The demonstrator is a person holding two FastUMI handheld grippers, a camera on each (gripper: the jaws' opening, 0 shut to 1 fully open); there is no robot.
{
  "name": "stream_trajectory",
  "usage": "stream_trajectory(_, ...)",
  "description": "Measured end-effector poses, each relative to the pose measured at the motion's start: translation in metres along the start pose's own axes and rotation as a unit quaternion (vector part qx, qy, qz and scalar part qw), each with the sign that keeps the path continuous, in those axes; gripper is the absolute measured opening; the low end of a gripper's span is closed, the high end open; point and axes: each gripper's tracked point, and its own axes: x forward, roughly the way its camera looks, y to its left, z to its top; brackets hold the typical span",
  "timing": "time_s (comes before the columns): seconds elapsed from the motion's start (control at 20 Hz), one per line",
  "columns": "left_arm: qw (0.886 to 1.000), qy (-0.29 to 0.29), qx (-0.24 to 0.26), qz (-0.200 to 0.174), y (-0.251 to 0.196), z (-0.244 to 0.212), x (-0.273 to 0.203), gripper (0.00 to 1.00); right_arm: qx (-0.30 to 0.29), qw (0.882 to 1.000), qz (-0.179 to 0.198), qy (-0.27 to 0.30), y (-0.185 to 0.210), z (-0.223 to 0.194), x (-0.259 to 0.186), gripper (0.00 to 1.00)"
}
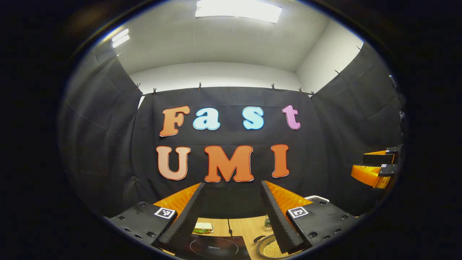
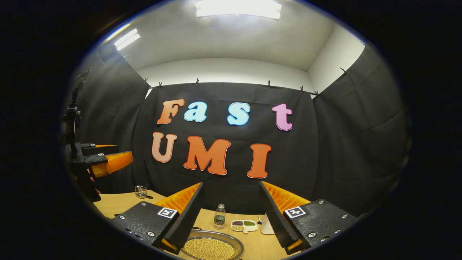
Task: First push the handle of the pot to place it horizontally, then grasp the pot with both hands and set it on the induction cooktop.
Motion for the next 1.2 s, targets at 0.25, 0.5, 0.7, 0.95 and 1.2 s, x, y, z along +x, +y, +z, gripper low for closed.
stream_trajectory(0.25,1.0,0.01,0.008,0.005,-0.001,-0.013,0.0,0.97,0.007,1.0,0.003,0.023,0.001,-0.024,-0.001,0.92)
stream_trajectory(0.5,1.0,0.022,0.008,0.01,0.004,-0.026,0.0,0.98,0.02,0.997,0.011,0.078,0.003,-0.07,-0.005,0.89)
stream_trajectory(0.7,0.999,0.031,0.005,0.006,0.003,-0.035,0.001,1.0,0.049,0.988,0.015,0.148,0.006,-0.123,-0.018,0.82)
stream_trajectory(0.95,0.999,0.046,0.009,-0.004,-0.002,-0.05,0.002,0.99,0.119,0.968,0.032,0.22,0.019,-0.178,-0.042,0.64)
stream_trajectory(1.2,0.998,0.056,0.005,-0.009,-0.004,-0.06,-0.002,0.98,0.147,0.945,0.051,0.289,0.036,-0.229,-0.06,0.37)
